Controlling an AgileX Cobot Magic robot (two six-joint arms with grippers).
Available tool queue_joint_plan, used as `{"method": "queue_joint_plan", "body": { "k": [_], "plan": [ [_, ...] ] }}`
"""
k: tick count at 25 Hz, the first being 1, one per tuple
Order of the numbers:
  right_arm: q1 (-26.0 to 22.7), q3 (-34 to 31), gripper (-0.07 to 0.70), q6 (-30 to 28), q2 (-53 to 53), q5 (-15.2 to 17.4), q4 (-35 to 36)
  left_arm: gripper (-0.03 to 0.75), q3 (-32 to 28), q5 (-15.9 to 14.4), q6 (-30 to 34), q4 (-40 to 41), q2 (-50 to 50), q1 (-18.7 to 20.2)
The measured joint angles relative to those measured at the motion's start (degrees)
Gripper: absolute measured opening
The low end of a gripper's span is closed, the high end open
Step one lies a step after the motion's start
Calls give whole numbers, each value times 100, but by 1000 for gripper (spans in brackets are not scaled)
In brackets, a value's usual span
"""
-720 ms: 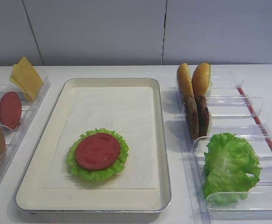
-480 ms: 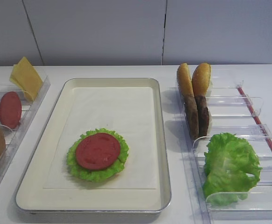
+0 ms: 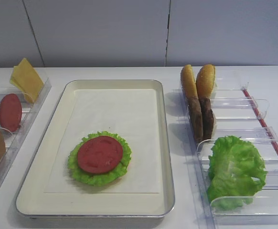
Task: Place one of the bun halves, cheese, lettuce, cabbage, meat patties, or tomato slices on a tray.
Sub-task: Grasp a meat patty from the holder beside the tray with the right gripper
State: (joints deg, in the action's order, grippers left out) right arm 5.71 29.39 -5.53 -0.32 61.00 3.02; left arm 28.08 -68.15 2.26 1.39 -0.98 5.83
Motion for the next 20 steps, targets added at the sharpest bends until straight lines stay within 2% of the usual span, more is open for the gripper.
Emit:
{"method": "queue_joint_plan", "body": {
  "k": [3, 10, 14, 18, 20],
  "plan": [
    [0, 312, 516, -152, 446, -284, 275, 506, 0, 0, 0, 0, 0, 0],
    [0, 1414, 516, -1001, 2235, -537, 1520, 506, 0, 0, 0, 0, 0, 0],
    [0, 1985, 516, -1705, 3371, -560, 2485, 506, 0, 0, 0, 0, 0, 0],
    [0, 2441, 516, -1955, 4508, -566, 3488, 506, 0, 0, 0, 0, 0, 0],
    [47, 2691, 515, -2056, 5052, -454, 3829, 506, 0, 0, 0, 0, 0, 0]
  ]
}}
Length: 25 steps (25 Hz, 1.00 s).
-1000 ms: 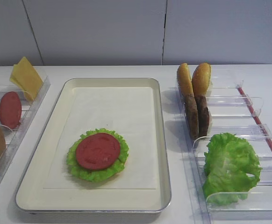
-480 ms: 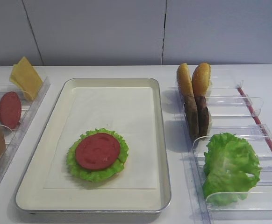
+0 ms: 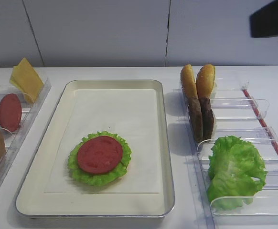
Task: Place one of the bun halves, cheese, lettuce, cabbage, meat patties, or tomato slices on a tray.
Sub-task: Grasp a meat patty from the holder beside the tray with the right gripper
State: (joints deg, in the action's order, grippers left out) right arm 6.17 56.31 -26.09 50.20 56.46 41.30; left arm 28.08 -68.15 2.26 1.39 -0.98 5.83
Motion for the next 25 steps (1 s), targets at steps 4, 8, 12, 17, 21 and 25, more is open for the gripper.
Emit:
{"method": "queue_joint_plan", "body": {
  "k": [4, 8, 12, 17, 21, 25],
  "plan": [
    [448, 517, 514, 51, 1153, 365, 166, 506, 0, 0, 0, 0, 0, 0],
    [1291, 1071, 512, 456, 2111, 337, -334, 506, 0, 0, 0, 0, 0, 0],
    [1962, 1672, 512, 1475, 2908, 278, -1562, 506, 0, 0, 0, 0, 0, 0],
    [2118, 2155, 512, 2776, 3728, 435, -2721, 506, 0, 0, 0, 0, 0, 0],
    [2118, 2192, 512, 3221, 4153, 487, -3005, 506, 0, 0, 0, 0, 0, 0],
    [2124, 2204, 512, 3565, 4433, 365, -3072, 506, 0, 10, 0, 0, 0, 0]
  ]
}}
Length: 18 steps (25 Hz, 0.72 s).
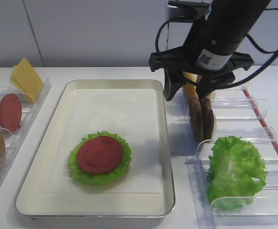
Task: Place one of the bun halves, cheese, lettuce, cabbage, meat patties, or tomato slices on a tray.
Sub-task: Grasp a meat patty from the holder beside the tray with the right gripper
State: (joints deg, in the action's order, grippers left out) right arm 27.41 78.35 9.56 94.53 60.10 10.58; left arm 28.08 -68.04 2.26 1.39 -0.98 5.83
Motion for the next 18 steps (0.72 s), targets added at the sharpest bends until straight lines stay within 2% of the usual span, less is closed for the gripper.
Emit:
{"method": "queue_joint_plan", "body": {
  "k": [6, 18],
  "plan": [
    [0, 22, 512, 655, 206, -146, -419, 506, 0, 0, 0, 0, 0, 0],
    [0, 22, 482, 962, 476, -332, -668, 506, 0, 0, 0, 0, 0, 0]
  ]
}}
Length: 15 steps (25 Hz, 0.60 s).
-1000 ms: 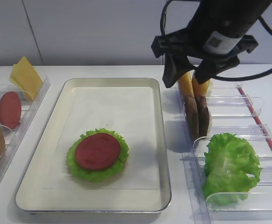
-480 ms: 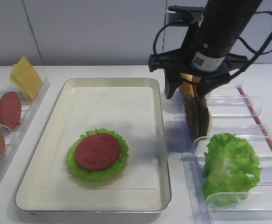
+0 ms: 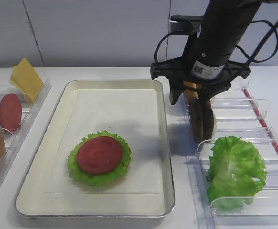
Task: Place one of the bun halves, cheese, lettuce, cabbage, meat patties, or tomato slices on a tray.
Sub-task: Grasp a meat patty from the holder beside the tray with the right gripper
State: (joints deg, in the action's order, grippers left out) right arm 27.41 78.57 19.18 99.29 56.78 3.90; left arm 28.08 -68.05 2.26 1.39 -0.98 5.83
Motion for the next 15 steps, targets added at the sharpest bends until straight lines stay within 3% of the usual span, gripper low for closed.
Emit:
{"method": "queue_joint_plan", "body": {
  "k": [12, 15],
  "plan": [
    [9, 0, 456, 149, 296, -103, -163, 506, 0, 0, 0, 0, 0, 0],
    [9, 0, 403, 149, 310, -103, -209, 506, 0, 0, 0, 0, 0, 0]
  ]
}}
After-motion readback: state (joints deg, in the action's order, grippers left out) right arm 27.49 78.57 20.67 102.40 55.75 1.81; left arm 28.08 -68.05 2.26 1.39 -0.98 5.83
